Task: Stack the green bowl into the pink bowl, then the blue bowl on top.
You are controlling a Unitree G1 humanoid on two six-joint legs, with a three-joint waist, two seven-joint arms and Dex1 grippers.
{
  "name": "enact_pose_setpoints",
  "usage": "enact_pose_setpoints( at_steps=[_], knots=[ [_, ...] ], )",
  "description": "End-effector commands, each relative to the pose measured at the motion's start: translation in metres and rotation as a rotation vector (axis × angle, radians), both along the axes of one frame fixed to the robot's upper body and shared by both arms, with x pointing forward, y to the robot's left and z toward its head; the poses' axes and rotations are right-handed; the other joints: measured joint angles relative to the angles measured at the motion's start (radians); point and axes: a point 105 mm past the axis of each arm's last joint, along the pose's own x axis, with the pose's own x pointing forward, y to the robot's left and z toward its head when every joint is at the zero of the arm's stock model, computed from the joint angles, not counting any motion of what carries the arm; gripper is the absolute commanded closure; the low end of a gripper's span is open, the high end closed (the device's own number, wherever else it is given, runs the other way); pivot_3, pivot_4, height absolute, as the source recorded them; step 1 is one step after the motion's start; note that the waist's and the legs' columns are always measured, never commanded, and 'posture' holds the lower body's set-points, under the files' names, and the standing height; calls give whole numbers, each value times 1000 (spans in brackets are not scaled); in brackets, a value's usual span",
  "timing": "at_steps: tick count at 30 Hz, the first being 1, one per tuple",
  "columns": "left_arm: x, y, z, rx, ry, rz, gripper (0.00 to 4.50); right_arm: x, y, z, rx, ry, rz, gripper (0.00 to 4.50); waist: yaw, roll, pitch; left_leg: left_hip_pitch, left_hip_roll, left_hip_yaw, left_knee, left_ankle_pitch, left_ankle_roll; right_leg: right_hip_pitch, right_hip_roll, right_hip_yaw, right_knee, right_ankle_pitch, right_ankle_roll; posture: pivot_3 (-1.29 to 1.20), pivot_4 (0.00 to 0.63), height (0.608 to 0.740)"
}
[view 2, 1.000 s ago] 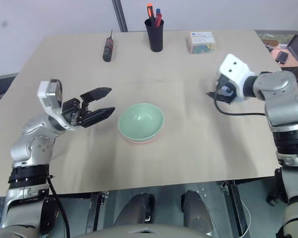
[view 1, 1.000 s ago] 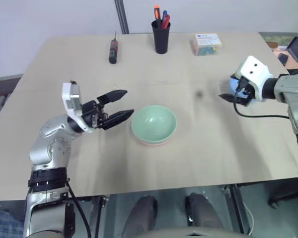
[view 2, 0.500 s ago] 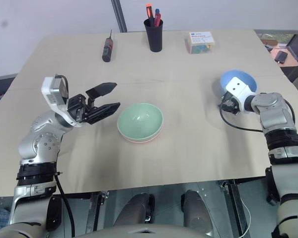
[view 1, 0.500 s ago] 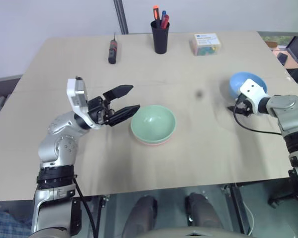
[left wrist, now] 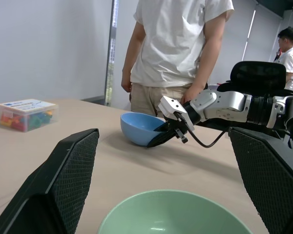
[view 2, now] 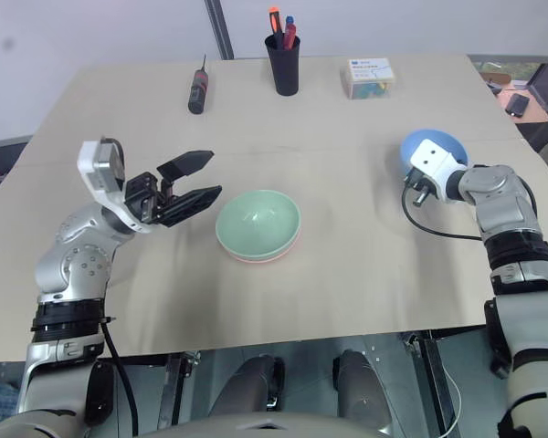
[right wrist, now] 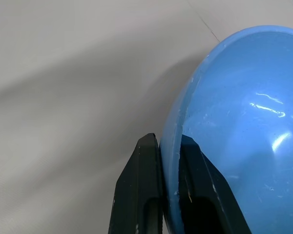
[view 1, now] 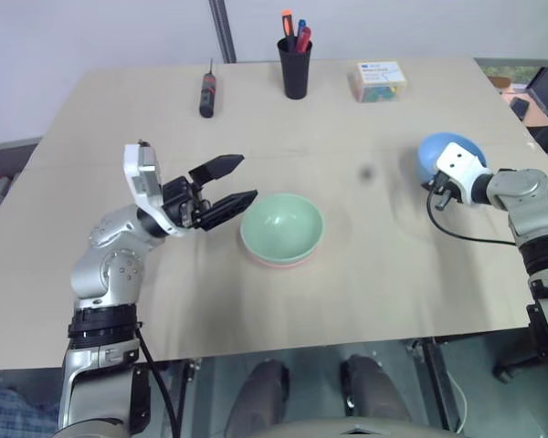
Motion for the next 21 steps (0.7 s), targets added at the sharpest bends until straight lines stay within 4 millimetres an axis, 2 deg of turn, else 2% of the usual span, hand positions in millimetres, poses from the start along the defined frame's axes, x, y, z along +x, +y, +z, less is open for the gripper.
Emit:
enact_pose_setpoints(
  at_steps=[1,5,8,10,12,14,21],
  knots=[
    [-5,13,5,24,-36,24,0,-5,28,48,-6,-146,142,4396,-2,0,0,0,0,0,0,0,0,0,0,0,0,0,0,0,150,740],
    [-6,27,-5,89,-10,61,0,-29,74,74,2,-194,331,4396,-10,1,0,0,1,0,-1,0,0,0,1,0,0,0,0,0,150,740],
    [-8,39,-11,127,6,89,0,-51,105,84,4,-197,457,4396,-10,1,0,0,1,-1,-1,0,0,0,1,-1,0,0,0,0,150,740],
    [-9,51,-16,163,22,114,0,-71,133,91,23,-192,565,4396,-7,1,0,0,1,-1,0,0,0,0,0,-1,0,0,0,0,150,740],
    [-10,64,-21,194,42,138,0,-96,157,89,16,-153,695,4396,-3,1,0,0,1,-1,0,0,0,0,0,-1,0,0,0,0,150,740],
    [-10,73,-25,210,59,149,0,-110,173,89,16,-139,755,4396,-2,1,0,0,1,-2,-1,0,0,-1,0,-1,0,0,0,0,150,740],
    [-14,91,-31,219,72,128,0,-135,208,90,44,-119,878,4396,9,1,0,-1,-1,-3,0,0,0,0,-2,-3,-1,0,0,0,150,740]
  ],
)
